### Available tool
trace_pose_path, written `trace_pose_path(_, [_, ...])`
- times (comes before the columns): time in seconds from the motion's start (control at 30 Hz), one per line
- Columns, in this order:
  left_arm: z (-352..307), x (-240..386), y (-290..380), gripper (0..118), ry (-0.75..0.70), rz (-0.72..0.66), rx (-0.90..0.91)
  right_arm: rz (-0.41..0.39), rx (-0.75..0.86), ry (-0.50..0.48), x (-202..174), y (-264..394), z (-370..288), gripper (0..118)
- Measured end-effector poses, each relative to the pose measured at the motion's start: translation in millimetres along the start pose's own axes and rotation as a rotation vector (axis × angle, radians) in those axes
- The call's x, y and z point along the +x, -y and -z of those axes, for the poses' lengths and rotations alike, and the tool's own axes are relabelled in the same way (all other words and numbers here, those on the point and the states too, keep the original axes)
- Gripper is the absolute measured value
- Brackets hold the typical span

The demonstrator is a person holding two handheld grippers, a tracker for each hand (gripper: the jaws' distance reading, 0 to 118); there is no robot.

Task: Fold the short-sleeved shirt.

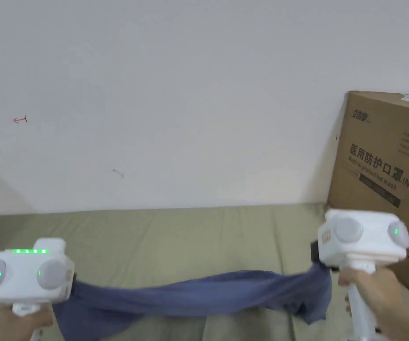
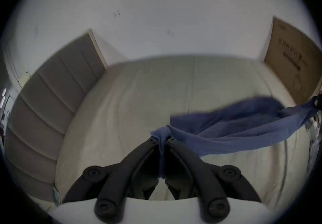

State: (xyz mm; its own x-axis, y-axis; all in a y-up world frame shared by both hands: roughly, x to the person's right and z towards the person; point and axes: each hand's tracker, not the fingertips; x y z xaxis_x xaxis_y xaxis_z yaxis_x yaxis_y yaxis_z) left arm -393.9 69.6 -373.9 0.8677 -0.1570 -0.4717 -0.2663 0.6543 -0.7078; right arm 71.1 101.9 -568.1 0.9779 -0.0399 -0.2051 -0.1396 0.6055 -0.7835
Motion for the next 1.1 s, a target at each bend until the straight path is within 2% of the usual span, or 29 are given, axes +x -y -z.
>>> trace_pose_path(0.13, [15,-3,52,3,0.025,0.007,-0.063,0.057,-0.133,-0.064,14,63,29,4])
trace_pose_path(0.27, [-5,-15,81,3,0.039,-0.032,-0.081,-0.002,-0.118,-0.041,24,99,13,4])
trace_pose_path(0.37, [-41,-24,106,3,0.063,-0.075,-0.029,0.043,-0.078,-0.088,38,125,-24,4])
trace_pose_path(0.47, [-78,-31,138,3,0.048,-0.006,0.009,0.074,-0.075,-0.143,57,154,-57,4])
trace_pose_path(0.57, [-122,-44,187,3,0.062,0.009,0.034,-0.015,-0.088,-0.101,69,197,-96,4])
trace_pose_path(0.6, [-134,-49,202,3,0.075,0.005,0.034,-0.013,-0.095,-0.100,74,211,-109,4])
trace_pose_path(0.67, [-155,-55,235,3,0.081,-0.002,0.021,0.053,-0.083,-0.147,85,243,-134,4])
trace_pose_path(0.7, [-167,-57,255,3,0.081,-0.004,0.023,0.057,-0.092,-0.153,88,261,-148,4])
trace_pose_path(0.8, [-195,-59,303,3,0.060,0.070,0.009,0.012,-0.099,-0.125,92,314,-178,4])
trace_pose_path(0.87, [-210,-60,333,3,0.040,0.102,-0.005,0.009,-0.113,-0.138,90,348,-196,4])
trace_pose_path(1.1, [-227,-61,387,4,0.058,0.128,-0.035,0.112,-0.176,-0.125,105,422,-200,4])
